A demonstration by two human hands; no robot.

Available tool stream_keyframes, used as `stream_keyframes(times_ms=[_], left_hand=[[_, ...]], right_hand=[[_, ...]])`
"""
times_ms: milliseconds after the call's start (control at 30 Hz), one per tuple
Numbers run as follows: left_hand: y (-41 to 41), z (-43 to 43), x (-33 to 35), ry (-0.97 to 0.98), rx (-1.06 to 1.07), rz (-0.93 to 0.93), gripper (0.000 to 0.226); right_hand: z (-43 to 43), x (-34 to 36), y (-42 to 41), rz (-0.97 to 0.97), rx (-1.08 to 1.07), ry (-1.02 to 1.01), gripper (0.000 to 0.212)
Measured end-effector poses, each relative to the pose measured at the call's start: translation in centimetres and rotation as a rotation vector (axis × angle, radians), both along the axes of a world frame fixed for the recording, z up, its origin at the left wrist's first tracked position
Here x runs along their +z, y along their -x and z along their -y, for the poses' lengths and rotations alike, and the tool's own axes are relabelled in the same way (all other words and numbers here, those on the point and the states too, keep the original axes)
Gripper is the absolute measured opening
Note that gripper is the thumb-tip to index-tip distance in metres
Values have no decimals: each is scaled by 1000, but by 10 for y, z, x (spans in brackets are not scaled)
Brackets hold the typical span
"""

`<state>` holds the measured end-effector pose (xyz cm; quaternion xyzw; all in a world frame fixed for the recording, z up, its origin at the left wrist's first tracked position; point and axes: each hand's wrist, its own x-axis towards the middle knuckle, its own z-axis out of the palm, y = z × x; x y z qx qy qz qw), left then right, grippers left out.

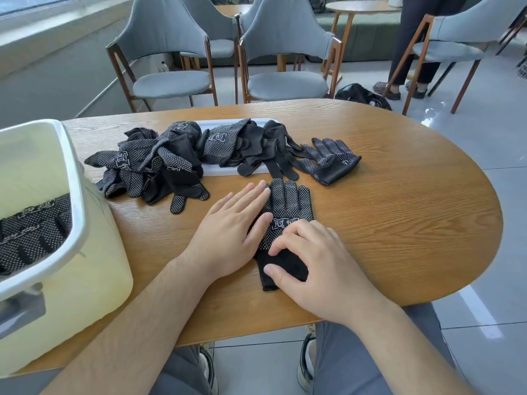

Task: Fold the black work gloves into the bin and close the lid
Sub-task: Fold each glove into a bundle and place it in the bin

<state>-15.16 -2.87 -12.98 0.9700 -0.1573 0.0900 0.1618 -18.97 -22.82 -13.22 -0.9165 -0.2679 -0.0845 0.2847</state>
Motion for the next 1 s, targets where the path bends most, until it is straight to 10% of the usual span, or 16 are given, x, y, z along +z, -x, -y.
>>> stream_keyframes(times_ms=[300,1000], left_hand=[[2,-4,1,113,20,247,23],[7,-7,2,123,-79,233,28]], right_hand=[[-1,-1,1,21,4,-2,28],[17,0,-19,94,-72,-111,20]])
